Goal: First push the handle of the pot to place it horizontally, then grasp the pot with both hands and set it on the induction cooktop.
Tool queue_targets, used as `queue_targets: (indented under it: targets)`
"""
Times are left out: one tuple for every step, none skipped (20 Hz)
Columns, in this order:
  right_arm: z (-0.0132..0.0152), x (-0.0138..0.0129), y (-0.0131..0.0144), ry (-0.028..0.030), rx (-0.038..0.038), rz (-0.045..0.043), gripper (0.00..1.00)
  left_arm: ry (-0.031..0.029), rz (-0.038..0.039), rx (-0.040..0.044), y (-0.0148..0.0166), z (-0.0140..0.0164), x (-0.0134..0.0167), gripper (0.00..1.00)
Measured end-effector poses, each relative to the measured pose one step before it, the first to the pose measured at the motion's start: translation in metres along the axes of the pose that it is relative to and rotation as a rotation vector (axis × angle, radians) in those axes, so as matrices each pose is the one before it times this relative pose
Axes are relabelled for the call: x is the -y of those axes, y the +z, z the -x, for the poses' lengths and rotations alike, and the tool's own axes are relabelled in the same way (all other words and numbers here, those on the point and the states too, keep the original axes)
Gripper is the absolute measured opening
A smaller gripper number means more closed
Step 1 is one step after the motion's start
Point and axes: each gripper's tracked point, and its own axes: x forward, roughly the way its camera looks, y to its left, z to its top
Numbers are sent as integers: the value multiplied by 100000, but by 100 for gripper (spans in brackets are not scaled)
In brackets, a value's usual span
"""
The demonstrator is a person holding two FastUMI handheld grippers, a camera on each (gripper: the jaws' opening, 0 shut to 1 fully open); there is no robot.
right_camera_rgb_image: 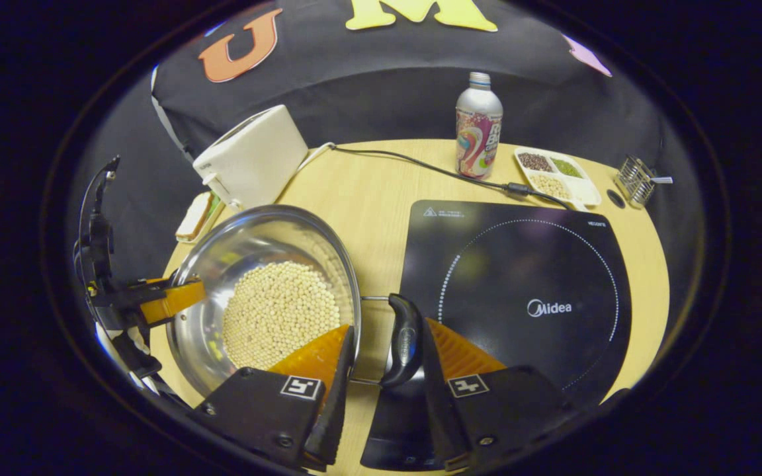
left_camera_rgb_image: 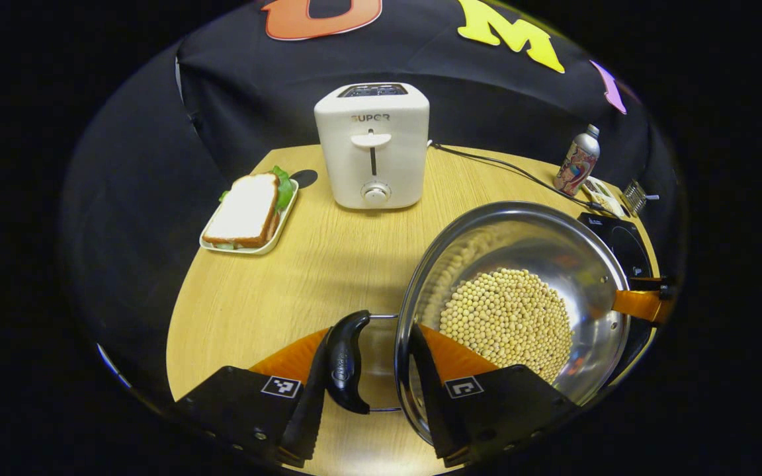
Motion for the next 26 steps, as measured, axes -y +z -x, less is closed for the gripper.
queue_targets:
  targets:
    - [381,-63,336,260,1672,1138,53,546,-337,1106,453,559,-121,64]
    - [425,-265,120,227,960,931,55,415,111,662,265,678,-95,64]
    - [637,-142,272,421,739,687,55,315,315,605,-233,1278,-906,64]
    - [516,-155,237,211,643,-325,53,24,-8,501,597,-63,751,64]
    - [601,24,191,253,517,109,53,-65,-459,666,108,519,28,64]
    - [603,147,102,81,740,-232,55,-226,-729,651,238,448,98,64]
    - [560,243,122,-118,524,-339,55,-182,-596,464,302,686,238,64]
    - [713,215,76,-199,680,-603,53,-168,-732,1003,57,1451,-126,64]
    - [836,279,97,-407,999,-546,53,-357,-916,942,915,-344,967,64]
    - [814,522,208,-525,898,-233,53,-437,-391,557,401,484,546,64]
    - [831,534,207,-578,935,-304,53,-666,-235,1092,127,1289,226,64]
    - [873,608,230,-833,833,-349,53,-818,286,561,537,-348,1172,64]
    - [836,860,196,-967,963,-278,53,-1025,131,61,88,468,715,64]
    - [759,904,-24,-1189,420,-470,55,-1124,-727,610,79,1029,807,64]
    - [709,991,29,-1196,488,-565,53,-915,-847,532,221,135,1120,64]
    - [589,1110,-79,-1325,238,-494,53,-1019,-847,417,215,99,1185,64]
    - [619,1176,-14,-1209,340,-504,55,-1069,-743,229,212,94,1323,64]
    - [590,1201,64,-1292,411,-1137,55,-1129,-323,386,174,104,1244,64]
    - [464,1214,1,-1281,176,-967,53,-1000,203,394,236,-37,1323,64]
    - [390,1295,-89,-1335,114,-360,53,-1137,200,-164,109,-137,1456,64]
    - [287,1330,67,-1239,239,-133,53,-882,-211,156,97,-272,1175,64]
    - [265,1394,149,-1193,116,-196,53,-1058,-551,-31,46,-303,1403,64]
    - [69,1325,-87,-1017,-72,-323,53,-903,-248,-130,-51,-267,1364,64]
    - [22,1328,-49,-921,-185,-373,53,-719,214,-203,6,-411,1288,64]
    - [-63,1325,-59,-840,-612,-363,53,-634,22,-701,-106,-434,1429,64]
    - [-67,1284,-107,-794,-627,-332,53,-579,-174,-637,-69,-414,1290,64]
